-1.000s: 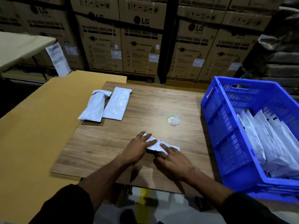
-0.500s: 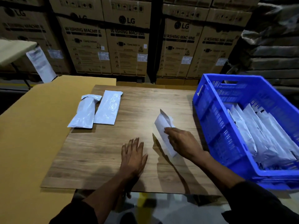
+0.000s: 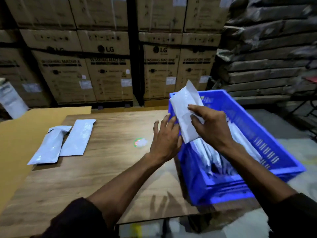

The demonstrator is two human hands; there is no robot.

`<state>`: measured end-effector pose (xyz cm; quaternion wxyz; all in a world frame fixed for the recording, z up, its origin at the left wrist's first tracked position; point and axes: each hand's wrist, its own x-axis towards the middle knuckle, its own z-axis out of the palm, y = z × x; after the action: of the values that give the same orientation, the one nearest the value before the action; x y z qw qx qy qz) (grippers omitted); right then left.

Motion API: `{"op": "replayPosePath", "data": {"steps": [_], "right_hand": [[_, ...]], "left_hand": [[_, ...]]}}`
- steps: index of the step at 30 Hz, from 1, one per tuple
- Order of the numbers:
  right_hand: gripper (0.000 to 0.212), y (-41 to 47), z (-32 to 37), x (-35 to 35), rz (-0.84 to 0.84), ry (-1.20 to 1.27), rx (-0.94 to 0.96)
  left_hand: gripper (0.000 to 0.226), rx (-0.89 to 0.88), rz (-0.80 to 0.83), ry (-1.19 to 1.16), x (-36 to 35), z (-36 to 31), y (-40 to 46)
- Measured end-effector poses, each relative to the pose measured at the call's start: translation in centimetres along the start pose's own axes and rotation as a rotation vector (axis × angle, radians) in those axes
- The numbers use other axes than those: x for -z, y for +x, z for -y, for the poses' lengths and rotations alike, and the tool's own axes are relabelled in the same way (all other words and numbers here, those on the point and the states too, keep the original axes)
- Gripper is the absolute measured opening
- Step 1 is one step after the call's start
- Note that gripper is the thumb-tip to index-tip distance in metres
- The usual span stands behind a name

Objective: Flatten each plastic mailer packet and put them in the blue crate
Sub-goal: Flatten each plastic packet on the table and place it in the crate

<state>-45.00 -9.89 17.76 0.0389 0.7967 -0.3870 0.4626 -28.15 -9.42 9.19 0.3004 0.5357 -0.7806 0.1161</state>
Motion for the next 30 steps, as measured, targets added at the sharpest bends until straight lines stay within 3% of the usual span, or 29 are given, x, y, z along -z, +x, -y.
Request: {"op": "replayPosePath", "data": {"steps": [6, 11, 15, 20, 27, 30], "right_hand": [[0.035, -1.5, -9.3, 8.6, 0.018, -0.140, -0.018], [0.037, -5.1, -15.6, 12.6, 0.127, -0.243, -0.113], [0.035, -6.8, -17.7, 13.4, 0.196, -0.256, -0.109], [0.035, -7.3, -19.4, 13.2, 0.255, -0.278, -0.118], [0.035, -7.3, -20.8, 12.3, 0.318, -0.333, -0.132], [0.034, -7.2, -21.2, 12.2, 0.318, -0.350, -0.133]], "left_hand": [[0.050, -0.054, 0.184, -0.022, -3.5, -9.2, 5.9], [0.084, -0.172, 0.583, 0.013, -6.9, -15.0, 7.4], [0.111, -0.199, 0.739, 0.063, -10.5, -17.4, 7.1], [0.123, -0.225, 0.754, 0.121, -13.5, -19.0, 6.8], [0.097, -0.197, 0.700, 0.095, -14.9, -18.6, 7.6], [0.110, -0.225, 0.665, 0.063, -15.0, -19.0, 7.5]]}}
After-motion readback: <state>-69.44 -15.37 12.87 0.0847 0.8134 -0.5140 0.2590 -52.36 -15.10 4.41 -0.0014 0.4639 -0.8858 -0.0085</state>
